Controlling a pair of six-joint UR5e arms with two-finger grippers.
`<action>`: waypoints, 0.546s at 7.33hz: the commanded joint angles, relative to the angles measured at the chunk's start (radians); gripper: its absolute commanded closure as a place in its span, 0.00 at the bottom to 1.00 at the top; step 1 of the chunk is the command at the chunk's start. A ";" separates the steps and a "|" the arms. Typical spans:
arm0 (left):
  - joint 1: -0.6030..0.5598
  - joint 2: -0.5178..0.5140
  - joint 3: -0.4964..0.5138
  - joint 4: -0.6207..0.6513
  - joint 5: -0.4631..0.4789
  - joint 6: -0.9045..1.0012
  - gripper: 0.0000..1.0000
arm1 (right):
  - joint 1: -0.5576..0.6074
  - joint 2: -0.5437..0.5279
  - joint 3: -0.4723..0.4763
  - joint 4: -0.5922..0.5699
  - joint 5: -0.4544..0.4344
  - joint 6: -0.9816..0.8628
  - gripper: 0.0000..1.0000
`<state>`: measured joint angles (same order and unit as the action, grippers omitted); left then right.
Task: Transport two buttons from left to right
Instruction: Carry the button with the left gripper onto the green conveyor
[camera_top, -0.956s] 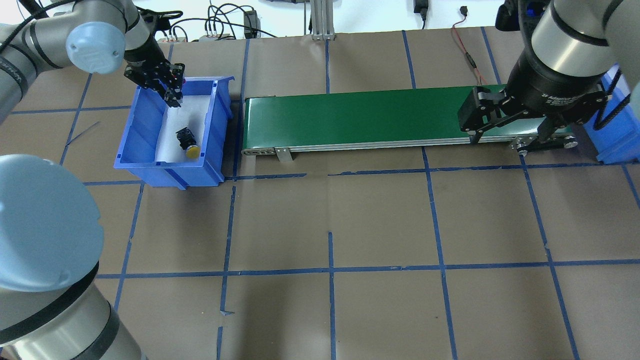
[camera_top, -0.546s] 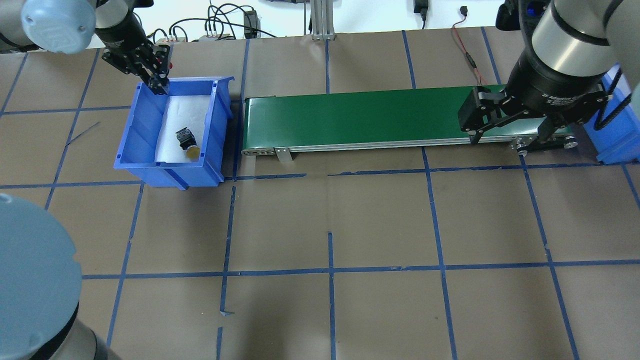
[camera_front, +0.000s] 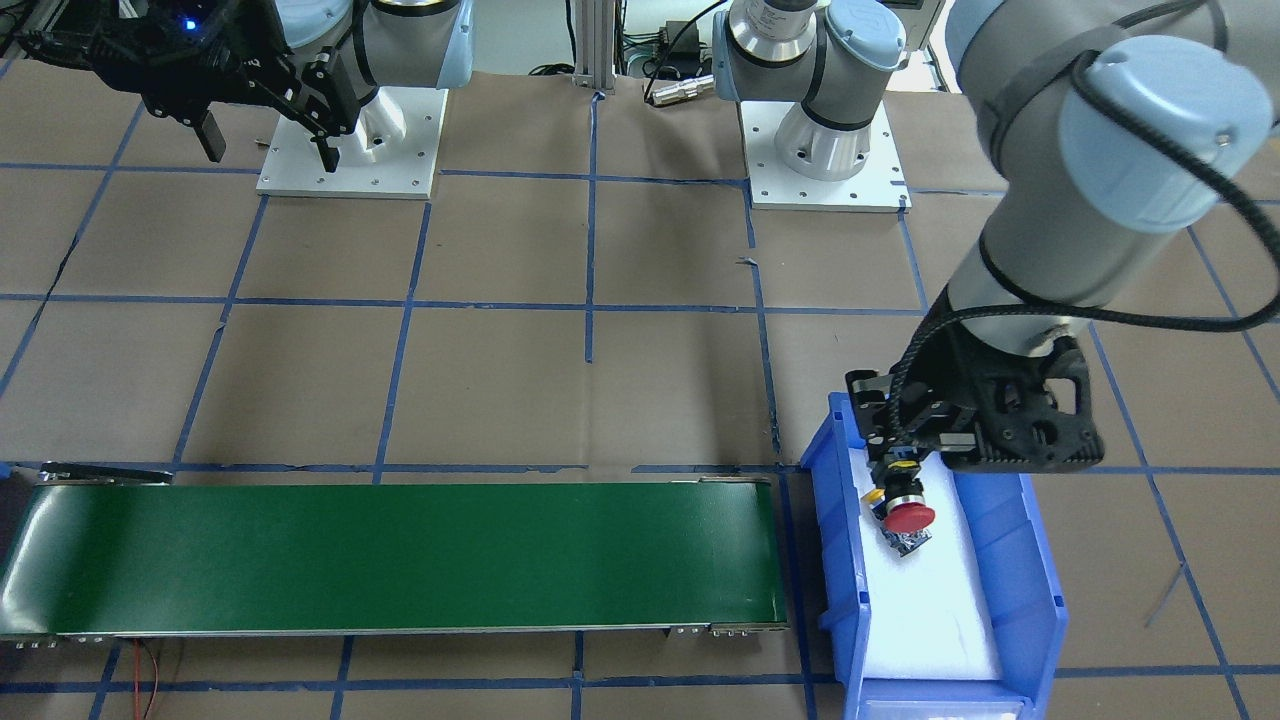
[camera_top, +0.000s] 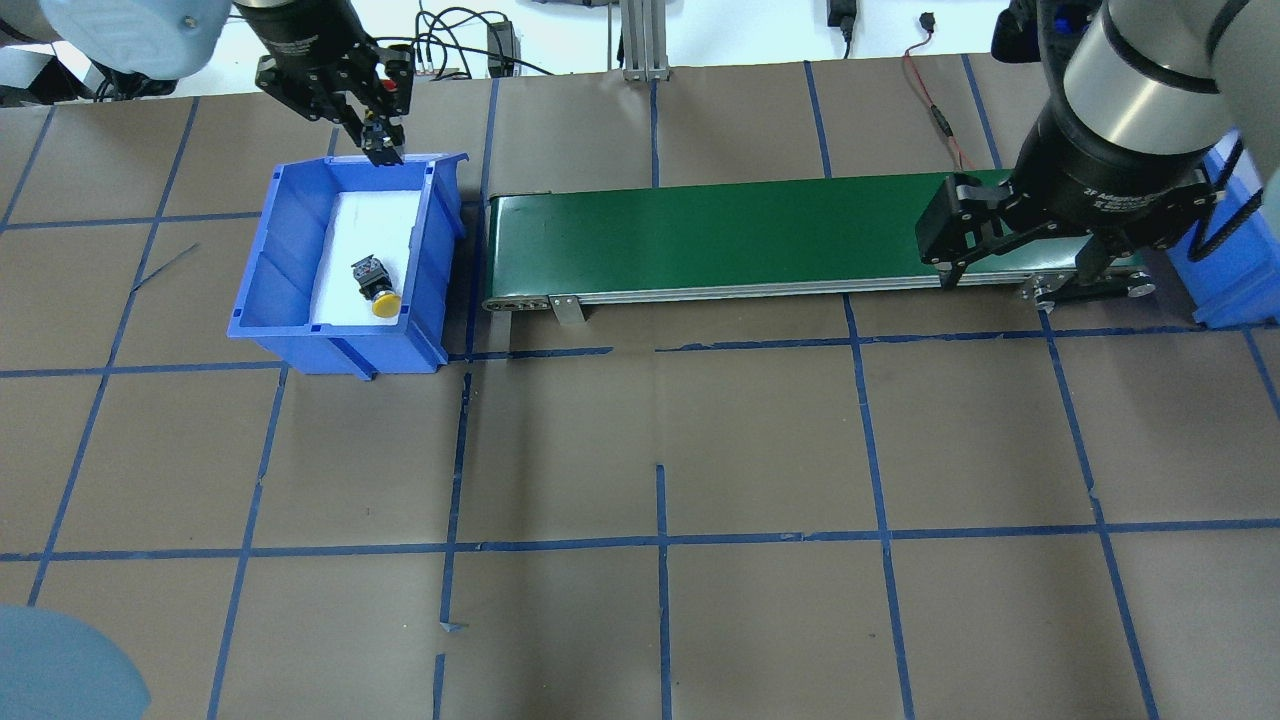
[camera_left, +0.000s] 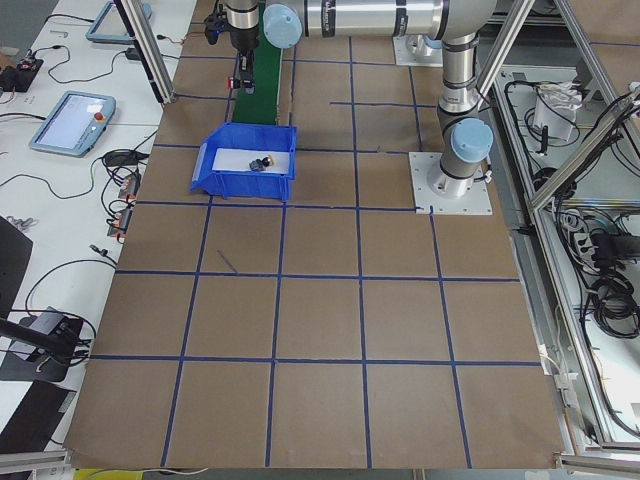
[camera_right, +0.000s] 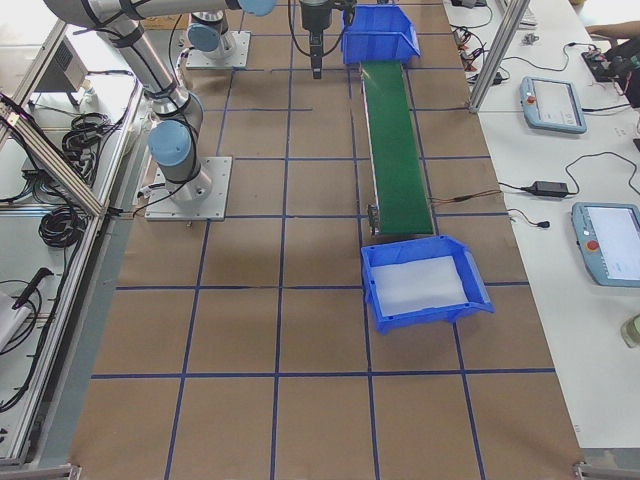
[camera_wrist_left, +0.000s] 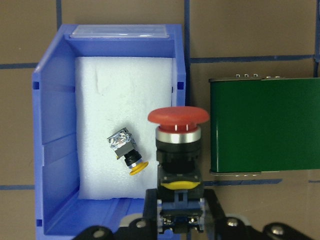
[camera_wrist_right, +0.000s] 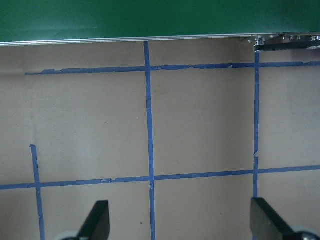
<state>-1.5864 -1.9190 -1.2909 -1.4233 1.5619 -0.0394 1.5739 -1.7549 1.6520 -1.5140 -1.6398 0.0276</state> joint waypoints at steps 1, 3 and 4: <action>-0.088 -0.081 -0.008 0.120 0.000 -0.127 0.79 | 0.000 0.000 0.000 0.000 0.000 0.000 0.00; -0.107 -0.136 -0.008 0.208 -0.006 -0.152 0.79 | 0.000 0.000 0.000 0.000 0.000 0.000 0.00; -0.127 -0.155 -0.010 0.227 -0.006 -0.192 0.79 | 0.000 0.000 0.000 0.000 0.000 0.000 0.00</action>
<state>-1.6924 -2.0467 -1.2995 -1.2338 1.5577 -0.1909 1.5739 -1.7548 1.6521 -1.5140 -1.6398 0.0276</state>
